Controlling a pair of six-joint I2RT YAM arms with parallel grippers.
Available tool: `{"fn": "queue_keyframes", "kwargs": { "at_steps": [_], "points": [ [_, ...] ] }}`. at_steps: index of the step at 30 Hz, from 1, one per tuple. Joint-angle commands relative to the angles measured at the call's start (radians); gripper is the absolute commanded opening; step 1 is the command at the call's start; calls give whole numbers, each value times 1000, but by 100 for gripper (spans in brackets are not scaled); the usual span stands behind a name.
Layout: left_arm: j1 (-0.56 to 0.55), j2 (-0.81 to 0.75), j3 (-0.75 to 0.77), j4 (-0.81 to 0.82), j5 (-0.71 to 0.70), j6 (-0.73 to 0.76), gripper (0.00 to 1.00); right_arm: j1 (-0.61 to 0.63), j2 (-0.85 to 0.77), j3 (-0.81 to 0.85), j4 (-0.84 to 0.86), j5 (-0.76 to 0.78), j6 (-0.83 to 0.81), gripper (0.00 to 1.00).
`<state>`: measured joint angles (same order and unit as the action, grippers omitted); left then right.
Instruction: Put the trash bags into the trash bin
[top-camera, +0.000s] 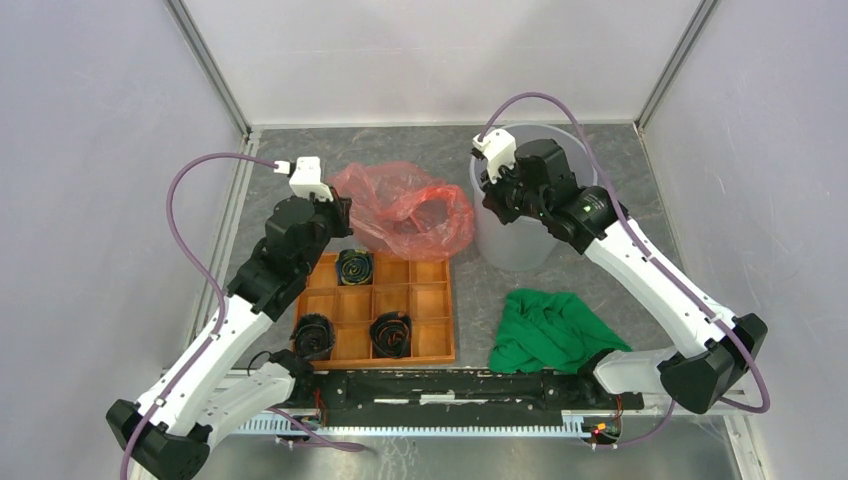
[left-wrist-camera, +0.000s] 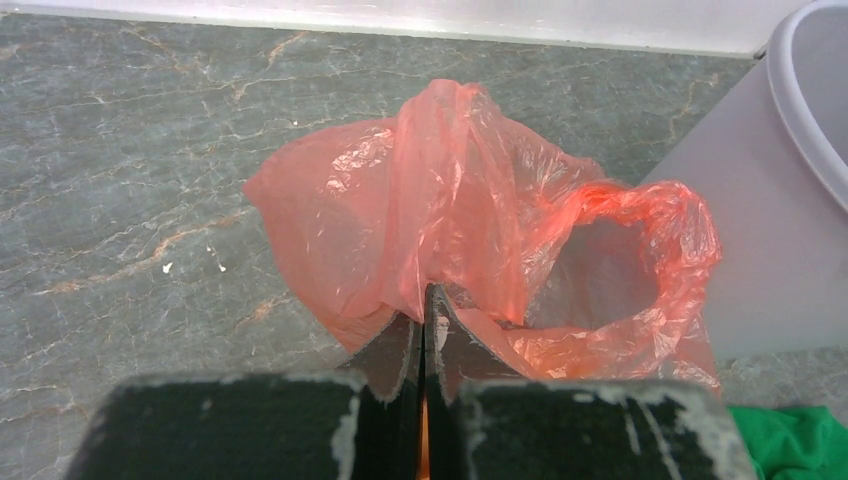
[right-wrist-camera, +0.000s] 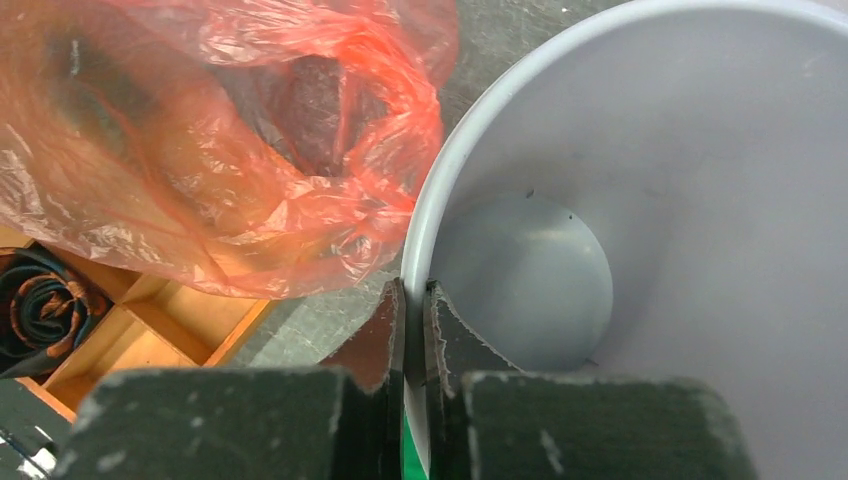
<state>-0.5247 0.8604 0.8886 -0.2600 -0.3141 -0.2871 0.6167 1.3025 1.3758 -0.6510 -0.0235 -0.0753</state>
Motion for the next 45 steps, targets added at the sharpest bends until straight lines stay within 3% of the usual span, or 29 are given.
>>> {"fn": "queue_keyframes", "kwargs": {
  "at_steps": [1, 7, 11, 13, 22, 28, 37, 41, 45],
  "points": [
    [5, -24, 42, 37, 8, 29, 2, 15, -16, -11, 44, -41, 2, 14],
    [4, -60, 67, 83, 106, 126, 2, 15, -6, 81, 11, 77, -13, 60],
    [5, -84, 100, 83, 119, 165, 2, 15, -10, 149, 29, 143, -36, 79],
    [5, -92, 110, 82, 106, 166, 2, 23, 1, 182, 40, 141, -37, 83],
    [5, -146, 146, 116, 151, 200, 2, 150, 116, 181, 213, -82, 25, 91],
    [5, -103, 307, 99, 43, 116, 2, 166, 130, 128, 346, -142, 156, 91],
    [5, -1, 513, 164, 72, 46, 2, 159, 67, 32, 486, 74, 494, 98],
    [5, 19, 562, 226, 110, 16, 2, 159, 36, -94, 713, -41, 728, 98],
    [5, 38, 604, 254, 134, 2, 2, 179, 75, -116, 763, -138, 838, 98]
  ]
}}
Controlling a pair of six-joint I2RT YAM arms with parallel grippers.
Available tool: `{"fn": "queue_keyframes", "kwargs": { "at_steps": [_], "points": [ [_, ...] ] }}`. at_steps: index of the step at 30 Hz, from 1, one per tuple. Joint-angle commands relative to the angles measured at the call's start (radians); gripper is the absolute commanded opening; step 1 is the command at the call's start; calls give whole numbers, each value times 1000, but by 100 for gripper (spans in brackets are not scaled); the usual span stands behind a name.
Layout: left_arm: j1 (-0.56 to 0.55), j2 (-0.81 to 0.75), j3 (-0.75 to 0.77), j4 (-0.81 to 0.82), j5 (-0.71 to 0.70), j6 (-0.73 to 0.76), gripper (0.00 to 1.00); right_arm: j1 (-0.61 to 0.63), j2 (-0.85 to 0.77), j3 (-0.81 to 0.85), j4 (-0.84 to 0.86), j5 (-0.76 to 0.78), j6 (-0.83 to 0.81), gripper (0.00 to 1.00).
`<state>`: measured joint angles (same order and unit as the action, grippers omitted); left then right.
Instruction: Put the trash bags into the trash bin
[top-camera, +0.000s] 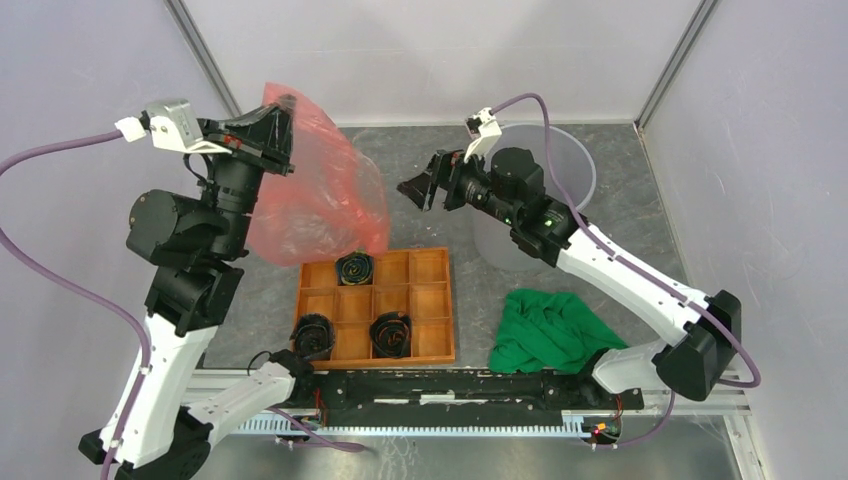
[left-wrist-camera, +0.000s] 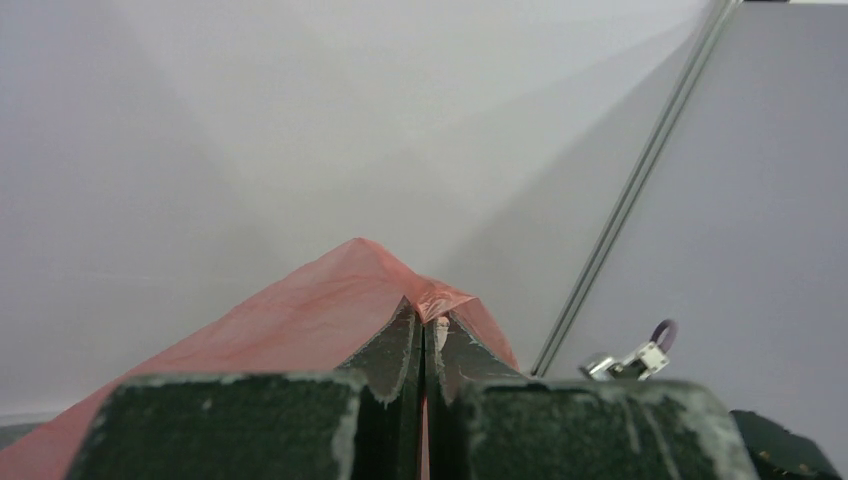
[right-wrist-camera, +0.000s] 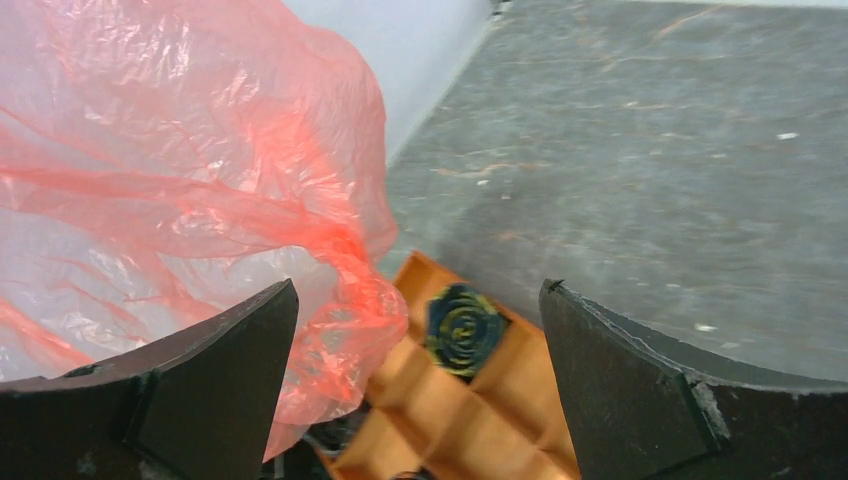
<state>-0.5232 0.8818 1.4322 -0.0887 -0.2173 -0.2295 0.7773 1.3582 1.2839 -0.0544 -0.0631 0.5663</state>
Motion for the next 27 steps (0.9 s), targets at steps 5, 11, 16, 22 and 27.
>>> {"fn": "queue_keyframes", "kwargs": {
  "at_steps": [5, 11, 16, 22, 27],
  "points": [
    [3, 34, 90, 112, 59, -69, 2, 88, 71, -101, 307, -169, 307, 98],
    [2, 42, 103, 122, 79, -81, 2, 196, 194, -68, 424, -237, 386, 98],
    [3, 39, 103, 114, 84, -86, 2, 241, 282, -28, 503, -267, 440, 93],
    [2, 24, 87, 110, 80, -99, 2, 240, 325, -55, 717, -292, 578, 56],
    [3, 15, 81, 106, 78, -111, 2, 202, 283, -36, 796, -288, 546, 1]
  ]
}}
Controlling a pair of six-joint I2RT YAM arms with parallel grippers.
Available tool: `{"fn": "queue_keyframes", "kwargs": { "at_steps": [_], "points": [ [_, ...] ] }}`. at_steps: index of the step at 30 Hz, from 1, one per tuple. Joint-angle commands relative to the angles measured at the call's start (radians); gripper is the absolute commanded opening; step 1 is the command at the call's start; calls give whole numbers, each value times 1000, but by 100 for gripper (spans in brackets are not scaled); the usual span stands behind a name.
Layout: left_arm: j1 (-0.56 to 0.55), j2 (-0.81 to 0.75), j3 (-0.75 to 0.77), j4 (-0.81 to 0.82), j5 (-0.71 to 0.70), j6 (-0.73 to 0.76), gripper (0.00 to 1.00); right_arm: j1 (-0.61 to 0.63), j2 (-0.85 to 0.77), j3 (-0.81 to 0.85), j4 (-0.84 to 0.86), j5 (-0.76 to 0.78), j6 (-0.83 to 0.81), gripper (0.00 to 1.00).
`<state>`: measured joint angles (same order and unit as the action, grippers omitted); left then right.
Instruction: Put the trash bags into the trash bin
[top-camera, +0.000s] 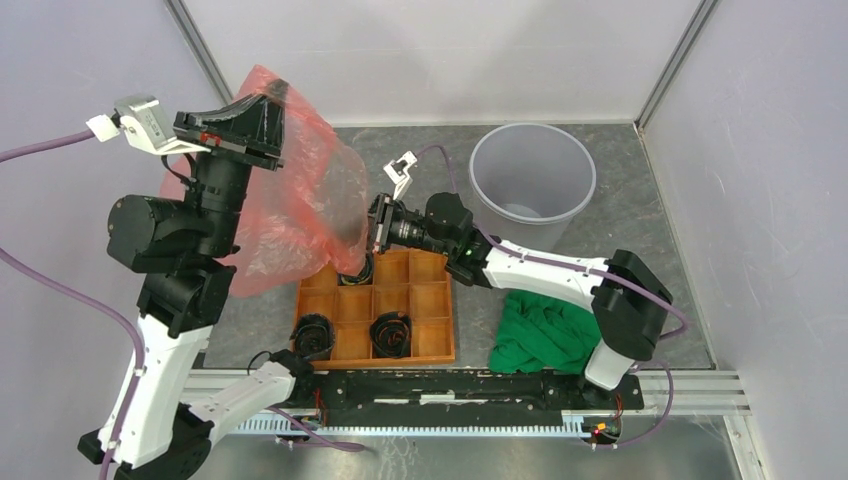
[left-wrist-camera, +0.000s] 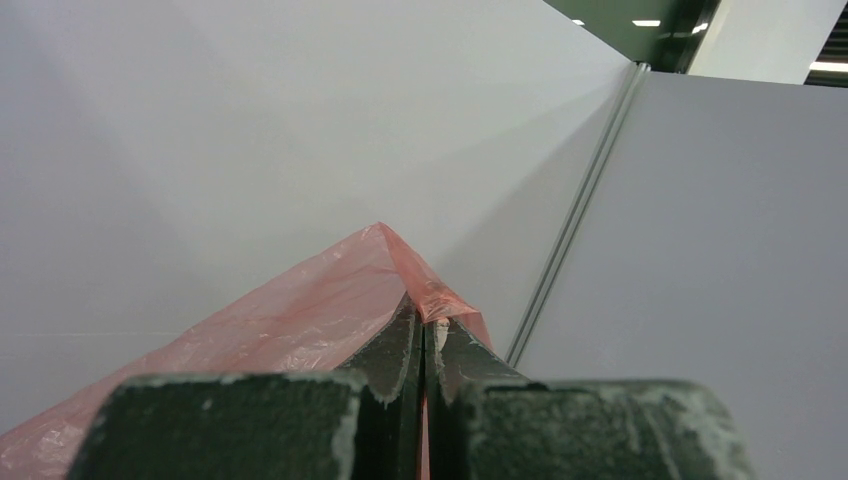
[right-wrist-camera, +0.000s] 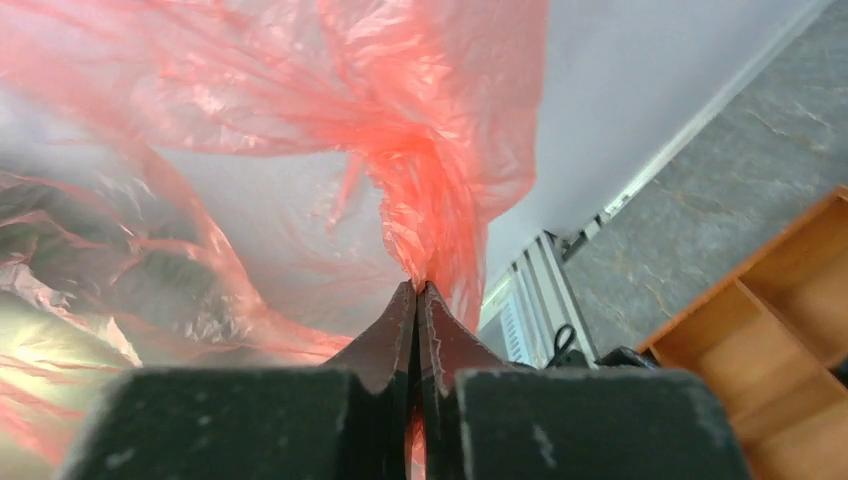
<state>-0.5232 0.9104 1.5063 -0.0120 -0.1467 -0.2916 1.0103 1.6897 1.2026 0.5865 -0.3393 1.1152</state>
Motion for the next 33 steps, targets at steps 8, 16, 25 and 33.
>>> {"fn": "queue_keyframes", "kwargs": {
  "at_steps": [8, 16, 25, 33],
  "points": [
    [2, 18, 30, 30, 42, -94, 2, -254, -390, -39, -205, 228, -454, 0],
    [2, 215, 138, 55, 250, -238, 2, -269, -705, 78, -506, 791, -1061, 1],
    [-2, 554, 308, 100, 484, -454, 2, -268, -728, 176, -640, 1022, -1312, 1],
    [-2, 525, 112, 146, 437, -480, 2, -269, -715, 125, -752, 976, -1320, 0]
  ]
}}
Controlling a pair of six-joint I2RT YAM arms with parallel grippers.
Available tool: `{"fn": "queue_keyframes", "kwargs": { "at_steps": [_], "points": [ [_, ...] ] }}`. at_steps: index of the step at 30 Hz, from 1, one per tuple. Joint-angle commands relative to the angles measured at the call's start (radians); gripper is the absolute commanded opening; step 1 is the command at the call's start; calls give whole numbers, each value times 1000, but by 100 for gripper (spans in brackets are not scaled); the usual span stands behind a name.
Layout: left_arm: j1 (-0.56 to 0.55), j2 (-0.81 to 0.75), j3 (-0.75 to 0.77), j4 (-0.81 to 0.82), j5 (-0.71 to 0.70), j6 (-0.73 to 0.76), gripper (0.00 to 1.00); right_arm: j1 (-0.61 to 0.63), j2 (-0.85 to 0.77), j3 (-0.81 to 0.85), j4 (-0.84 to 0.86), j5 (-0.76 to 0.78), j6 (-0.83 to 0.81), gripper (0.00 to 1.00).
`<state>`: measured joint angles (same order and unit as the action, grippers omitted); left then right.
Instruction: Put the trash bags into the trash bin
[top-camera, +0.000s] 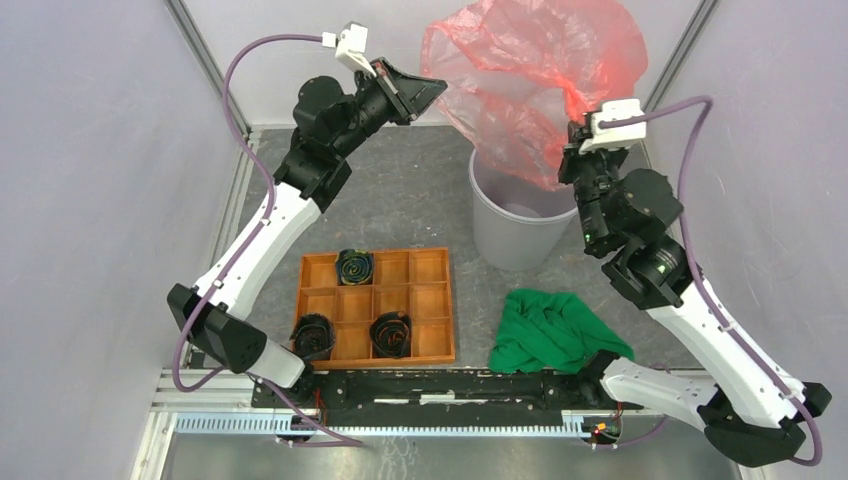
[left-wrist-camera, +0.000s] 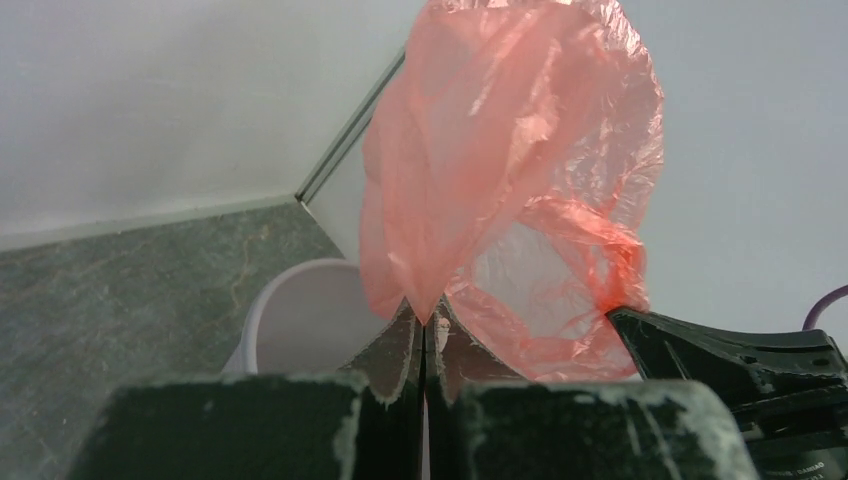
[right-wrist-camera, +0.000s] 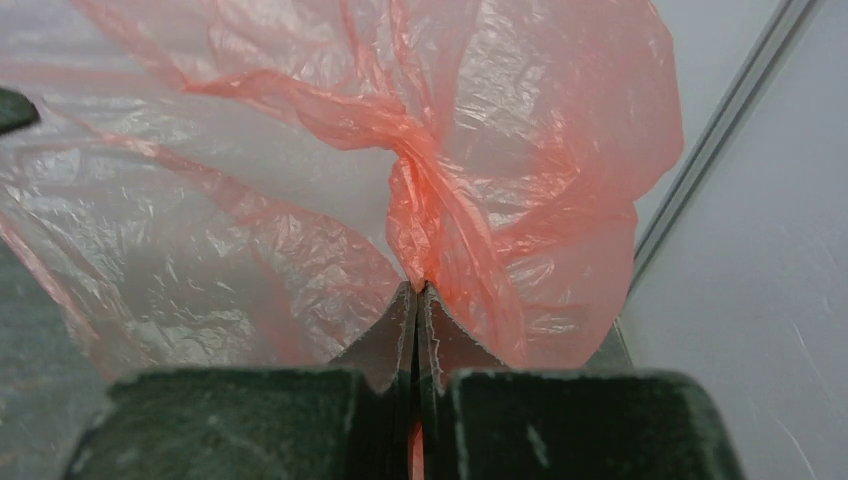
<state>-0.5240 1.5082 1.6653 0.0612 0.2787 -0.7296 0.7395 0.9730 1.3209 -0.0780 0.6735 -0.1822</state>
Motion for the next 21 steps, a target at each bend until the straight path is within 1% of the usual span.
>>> {"fn": "queue_keyframes", "kwargs": {
  "at_steps": [1, 4, 8, 11, 14, 18, 21],
  "points": [
    [-1, -87, -65, 63, -1, -31, 2, 1, 5, 29, -122, -72, -6, 0],
    [-1, -119, -99, 19, -27, -1, 2, 0, 6, 74, -187, -159, 51, 0],
    [-1, -137, -144, -25, -42, 18, 2, 1, 30, 174, -301, -185, 132, 0],
    [-1, -142, -144, -52, -57, 42, 2, 0, 27, 202, -316, -224, 172, 1],
    [-1, -145, -139, -53, -62, 53, 2, 1, 35, 220, -331, -226, 181, 1],
    [-1, -130, -128, -53, -46, 48, 2, 2, 51, 285, -419, -215, 212, 0],
    [-1, -120, -119, -57, -23, 36, 2, 1, 23, 317, -466, -228, 229, 1]
  ]
}}
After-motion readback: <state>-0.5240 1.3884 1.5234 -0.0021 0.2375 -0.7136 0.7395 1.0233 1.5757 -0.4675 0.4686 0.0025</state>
